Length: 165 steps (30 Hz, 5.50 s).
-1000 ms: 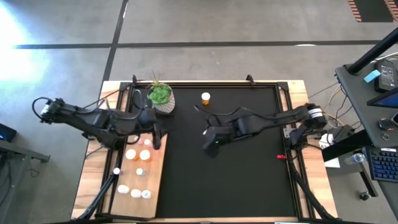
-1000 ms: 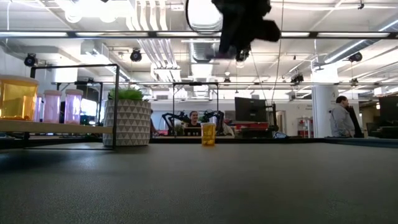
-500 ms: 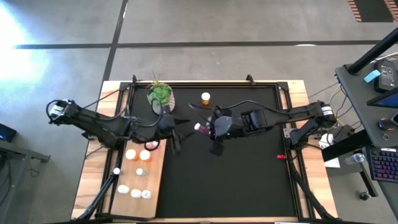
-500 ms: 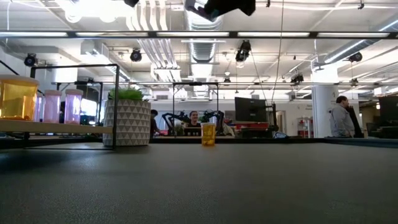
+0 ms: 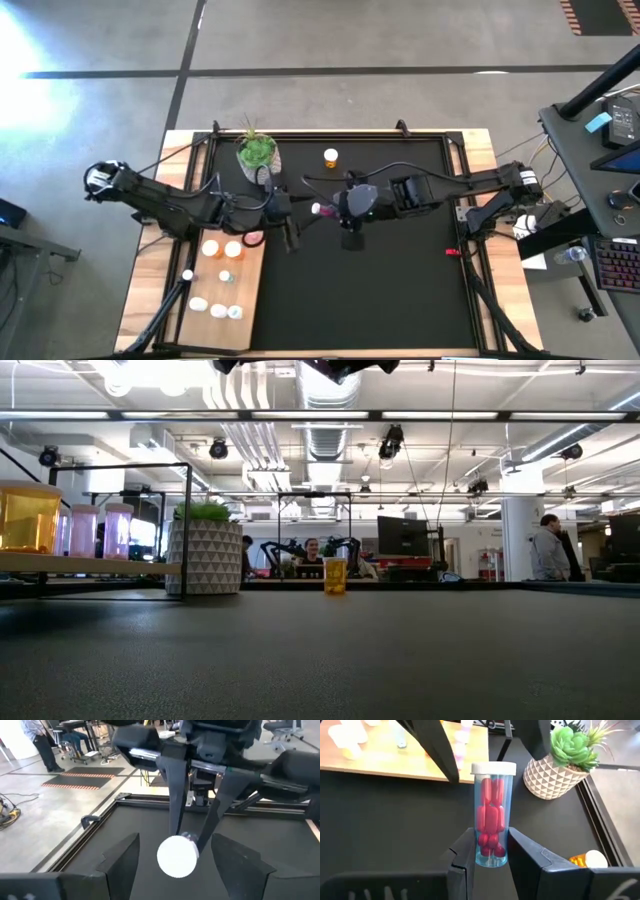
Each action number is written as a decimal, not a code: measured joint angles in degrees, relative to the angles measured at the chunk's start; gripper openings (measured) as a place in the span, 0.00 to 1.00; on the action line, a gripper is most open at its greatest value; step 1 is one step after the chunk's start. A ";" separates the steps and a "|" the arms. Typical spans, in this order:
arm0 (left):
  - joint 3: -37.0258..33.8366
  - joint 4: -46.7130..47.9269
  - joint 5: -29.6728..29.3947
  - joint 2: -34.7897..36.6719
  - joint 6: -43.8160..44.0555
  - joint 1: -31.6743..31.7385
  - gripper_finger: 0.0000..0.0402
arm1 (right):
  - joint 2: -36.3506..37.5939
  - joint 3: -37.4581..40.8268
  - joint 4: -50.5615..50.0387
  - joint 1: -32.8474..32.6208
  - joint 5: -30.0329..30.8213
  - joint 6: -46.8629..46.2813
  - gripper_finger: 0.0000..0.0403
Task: Pick and place medicine bottles onto shelf by color
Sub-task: Put the blue pill bottle on the shelf aligned with the other blue pill bottles
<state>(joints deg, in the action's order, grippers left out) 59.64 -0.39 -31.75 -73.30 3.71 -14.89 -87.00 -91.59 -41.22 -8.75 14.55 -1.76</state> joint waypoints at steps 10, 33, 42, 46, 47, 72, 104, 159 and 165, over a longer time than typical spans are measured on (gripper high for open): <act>0.04 -0.69 0.41 -1.60 2.95 0.19 0.53 | 0.15 0.00 0.00 0.00 0.00 2.53 0.21; 0.00 -0.63 2.98 -1.60 4.96 0.26 0.26 | 0.22 0.00 -0.50 -0.02 -0.41 1.36 0.22; -0.02 -0.54 4.52 -1.60 7.33 0.28 0.26 | 0.72 -0.45 -2.93 -0.02 -0.17 -3.49 0.45; -0.05 0.04 5.26 -1.62 9.86 0.28 0.26 | 1.53 -5.21 -13.74 0.01 -0.02 -7.73 0.54; -0.05 0.64 6.21 -1.62 11.28 0.28 0.26 | 1.70 -6.92 -16.63 0.00 0.07 -8.50 0.56; 1.12 46.75 28.91 -1.15 60.00 -13.91 0.26 | 13.99 -7.54 -34.88 -0.74 2.38 -17.85 0.61; 6.11 64.79 33.48 -11.75 63.45 -20.12 0.26 | 15.21 4.76 -25.76 -0.72 1.99 -18.21 0.59; 13.30 72.88 31.88 -19.25 59.00 -22.74 0.30 | 15.23 4.76 -25.74 -0.70 2.01 -18.12 0.59; 13.42 72.71 32.57 -19.24 60.24 -22.74 0.42 | 15.23 4.76 -25.74 -0.72 2.01 -18.16 0.60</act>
<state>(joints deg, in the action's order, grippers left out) 73.06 72.31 0.82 -92.53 63.95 -37.63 -71.77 -86.83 -66.96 -9.47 16.56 -19.92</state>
